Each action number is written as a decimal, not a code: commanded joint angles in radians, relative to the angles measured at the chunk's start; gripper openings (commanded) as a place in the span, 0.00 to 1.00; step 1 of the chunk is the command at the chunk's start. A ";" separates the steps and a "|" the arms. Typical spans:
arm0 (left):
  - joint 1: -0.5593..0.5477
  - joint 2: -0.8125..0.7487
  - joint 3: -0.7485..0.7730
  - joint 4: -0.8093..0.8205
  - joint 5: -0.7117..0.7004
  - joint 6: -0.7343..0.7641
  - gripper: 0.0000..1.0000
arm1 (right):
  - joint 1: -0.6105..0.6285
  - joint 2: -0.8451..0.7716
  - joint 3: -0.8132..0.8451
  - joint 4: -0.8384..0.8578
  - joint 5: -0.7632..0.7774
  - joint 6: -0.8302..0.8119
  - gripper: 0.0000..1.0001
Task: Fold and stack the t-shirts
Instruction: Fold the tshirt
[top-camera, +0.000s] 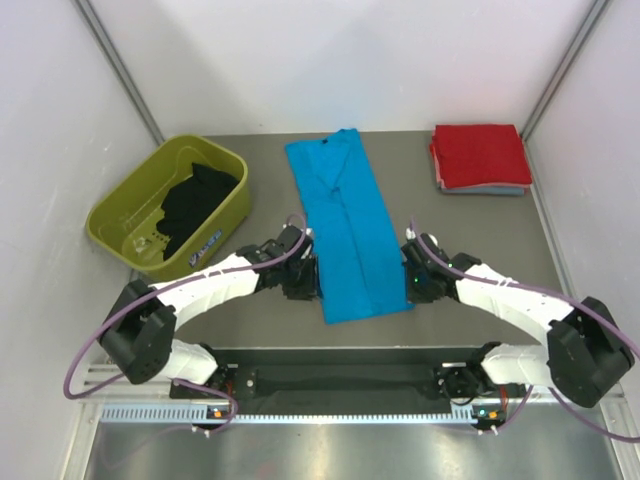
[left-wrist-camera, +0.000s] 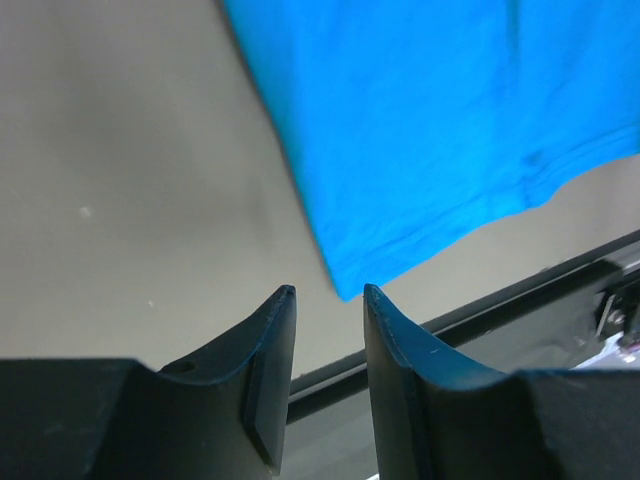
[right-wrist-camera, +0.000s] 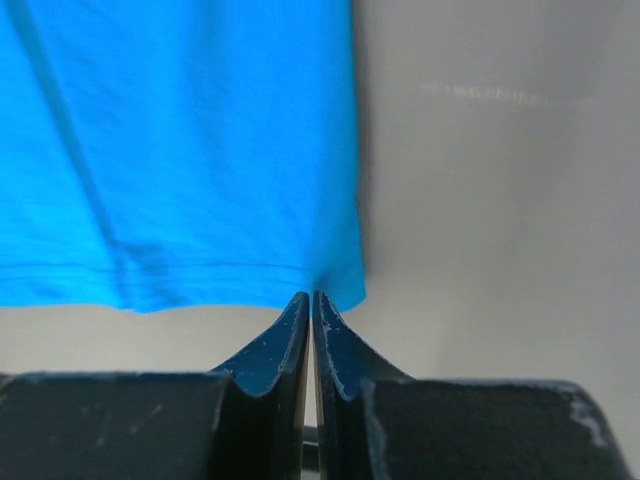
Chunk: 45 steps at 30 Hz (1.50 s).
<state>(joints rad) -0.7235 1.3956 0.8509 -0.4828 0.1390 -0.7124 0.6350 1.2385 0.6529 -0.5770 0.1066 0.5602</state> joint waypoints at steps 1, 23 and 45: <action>-0.031 -0.033 -0.038 0.091 0.007 -0.079 0.39 | 0.015 -0.065 0.102 -0.030 0.002 -0.006 0.06; -0.119 0.079 -0.110 0.101 -0.068 -0.182 0.06 | 0.014 -0.094 0.171 -0.057 0.025 -0.020 0.10; -0.120 -0.027 -0.141 0.124 -0.027 -0.254 0.40 | 0.011 -0.073 0.174 -0.084 0.054 0.010 0.11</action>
<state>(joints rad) -0.8398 1.3735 0.7155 -0.3988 0.0879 -0.8986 0.6376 1.1812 0.7818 -0.6540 0.1341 0.5625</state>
